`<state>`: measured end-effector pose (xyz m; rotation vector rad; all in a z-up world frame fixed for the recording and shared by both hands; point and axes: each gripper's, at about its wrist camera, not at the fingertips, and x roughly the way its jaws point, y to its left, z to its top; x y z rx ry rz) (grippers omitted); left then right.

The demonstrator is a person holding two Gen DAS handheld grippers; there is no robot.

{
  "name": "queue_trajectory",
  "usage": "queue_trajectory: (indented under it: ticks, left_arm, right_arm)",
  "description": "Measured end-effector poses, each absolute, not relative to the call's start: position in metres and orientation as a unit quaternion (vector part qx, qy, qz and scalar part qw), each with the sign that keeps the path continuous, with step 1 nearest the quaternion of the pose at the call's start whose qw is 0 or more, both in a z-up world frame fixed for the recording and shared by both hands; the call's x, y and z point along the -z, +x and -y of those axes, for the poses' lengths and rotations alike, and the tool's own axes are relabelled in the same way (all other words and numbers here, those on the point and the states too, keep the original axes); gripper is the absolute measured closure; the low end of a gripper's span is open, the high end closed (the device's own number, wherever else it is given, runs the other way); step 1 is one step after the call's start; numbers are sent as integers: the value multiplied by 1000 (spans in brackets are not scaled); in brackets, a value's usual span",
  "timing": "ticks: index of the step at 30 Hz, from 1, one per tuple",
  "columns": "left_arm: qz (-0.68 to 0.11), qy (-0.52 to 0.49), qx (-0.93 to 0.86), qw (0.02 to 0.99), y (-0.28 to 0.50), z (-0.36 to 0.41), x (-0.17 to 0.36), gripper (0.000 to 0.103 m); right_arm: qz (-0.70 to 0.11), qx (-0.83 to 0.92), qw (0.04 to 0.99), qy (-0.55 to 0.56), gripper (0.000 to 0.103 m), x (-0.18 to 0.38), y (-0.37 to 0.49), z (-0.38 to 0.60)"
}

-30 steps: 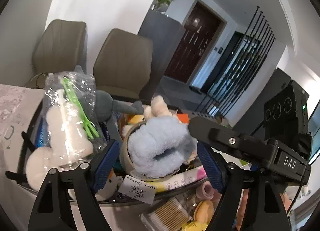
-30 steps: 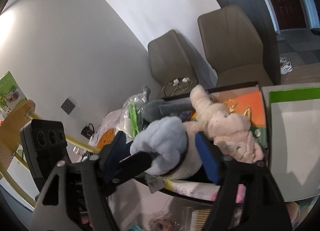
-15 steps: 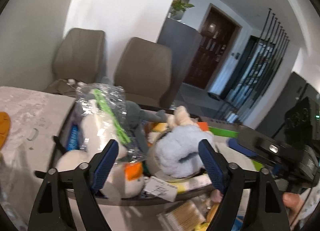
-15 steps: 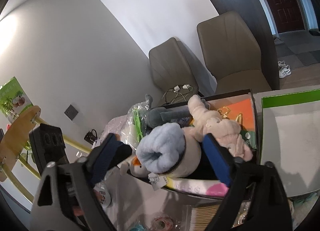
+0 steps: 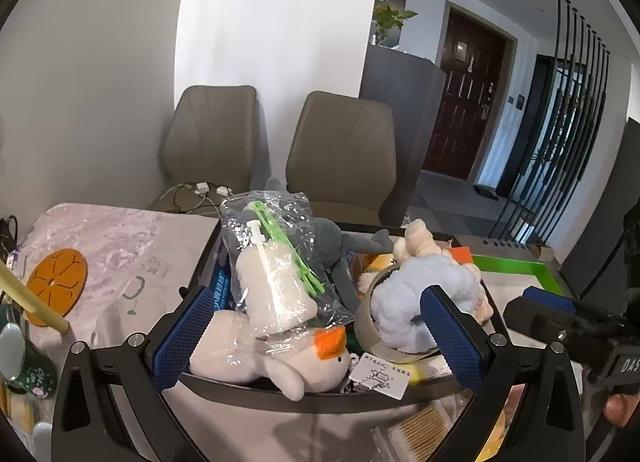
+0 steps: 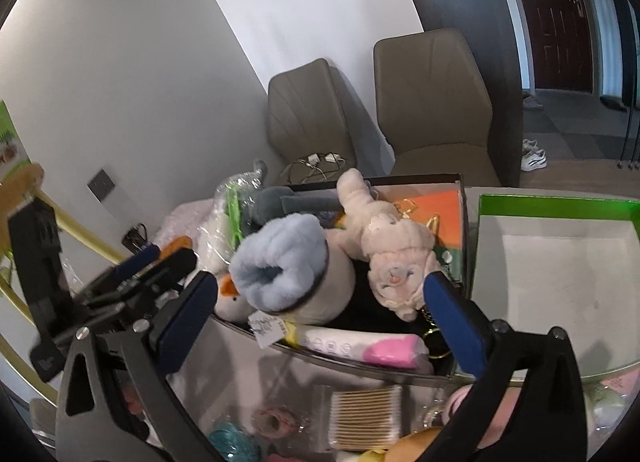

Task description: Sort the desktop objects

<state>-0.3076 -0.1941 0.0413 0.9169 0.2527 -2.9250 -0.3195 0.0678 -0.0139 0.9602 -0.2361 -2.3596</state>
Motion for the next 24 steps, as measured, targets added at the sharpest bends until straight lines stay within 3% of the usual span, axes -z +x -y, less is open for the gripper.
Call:
queue_trajectory:
  ticks: [24]
  left_arm:
    - [-67,304,949,51,-307,194,-44,0]
  right_arm:
    - [52,888,272,369,0,16,-321,-57]
